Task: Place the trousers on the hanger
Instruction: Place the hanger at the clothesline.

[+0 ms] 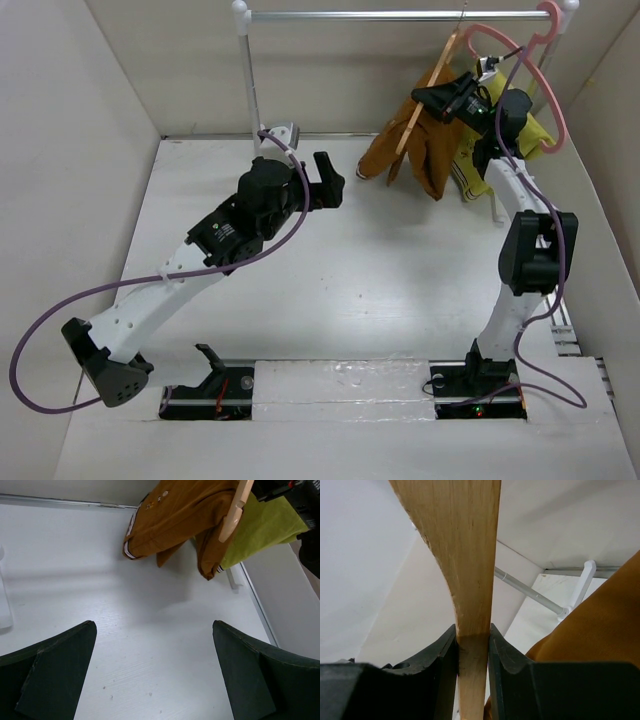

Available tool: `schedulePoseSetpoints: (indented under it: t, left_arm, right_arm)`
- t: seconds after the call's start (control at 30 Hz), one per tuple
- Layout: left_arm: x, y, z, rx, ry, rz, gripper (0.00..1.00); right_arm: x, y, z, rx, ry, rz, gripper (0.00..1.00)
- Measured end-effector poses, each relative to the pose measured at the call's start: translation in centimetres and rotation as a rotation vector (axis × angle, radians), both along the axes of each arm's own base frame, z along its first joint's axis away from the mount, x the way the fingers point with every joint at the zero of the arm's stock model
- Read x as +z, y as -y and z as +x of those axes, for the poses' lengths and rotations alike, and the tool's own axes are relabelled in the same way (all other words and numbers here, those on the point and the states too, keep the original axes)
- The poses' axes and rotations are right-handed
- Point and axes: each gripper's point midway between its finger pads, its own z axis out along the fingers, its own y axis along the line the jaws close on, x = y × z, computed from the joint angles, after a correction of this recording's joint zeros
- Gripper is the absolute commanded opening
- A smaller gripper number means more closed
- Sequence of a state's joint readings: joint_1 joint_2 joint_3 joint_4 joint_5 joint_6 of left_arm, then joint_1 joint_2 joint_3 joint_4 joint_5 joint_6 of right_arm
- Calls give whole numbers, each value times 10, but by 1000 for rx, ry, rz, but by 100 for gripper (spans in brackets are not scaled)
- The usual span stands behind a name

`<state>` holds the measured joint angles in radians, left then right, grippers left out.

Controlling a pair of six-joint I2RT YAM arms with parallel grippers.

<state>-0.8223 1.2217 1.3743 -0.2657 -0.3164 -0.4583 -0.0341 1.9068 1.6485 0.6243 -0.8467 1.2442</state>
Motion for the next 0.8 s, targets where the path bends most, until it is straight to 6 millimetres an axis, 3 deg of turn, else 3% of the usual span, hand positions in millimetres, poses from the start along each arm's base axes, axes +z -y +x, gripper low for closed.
schedulePoseSetpoints:
  t: [0.3, 0.37, 0.4, 0.57, 0.6, 0.67, 0.7, 0.8]
  left_arm:
    - [-2, 5, -1, -18, -15, -13, 99]
    - [-5, 7, 0, -19, -22, -12, 99]
    - [-6, 8, 0, -19, -25, -14, 99]
    - [-12, 11, 2, -20, -42, -11, 99]
    - [-12, 12, 2, -20, -44, -13, 99]
    - [-13, 12, 2, -18, -47, -15, 99]
    - [-14, 13, 3, -17, -49, -16, 99]
    - [-15, 13, 3, -13, -55, -15, 99]
  right_arm:
    - [-9, 13, 7, -5, -24, 22, 0]
    - [-15, 16, 8, -14, -26, 13, 5]
    - [-19, 18, 9, -21, -30, 6, 13]
    - [-35, 34, 12, -50, -28, -30, 12]
    - [-35, 38, 13, -54, -26, -35, 18]
    - [-36, 44, 13, -59, -21, -44, 41]
    - [-37, 46, 13, -62, -17, -49, 69]
    - [-31, 52, 11, -89, 29, -84, 88]
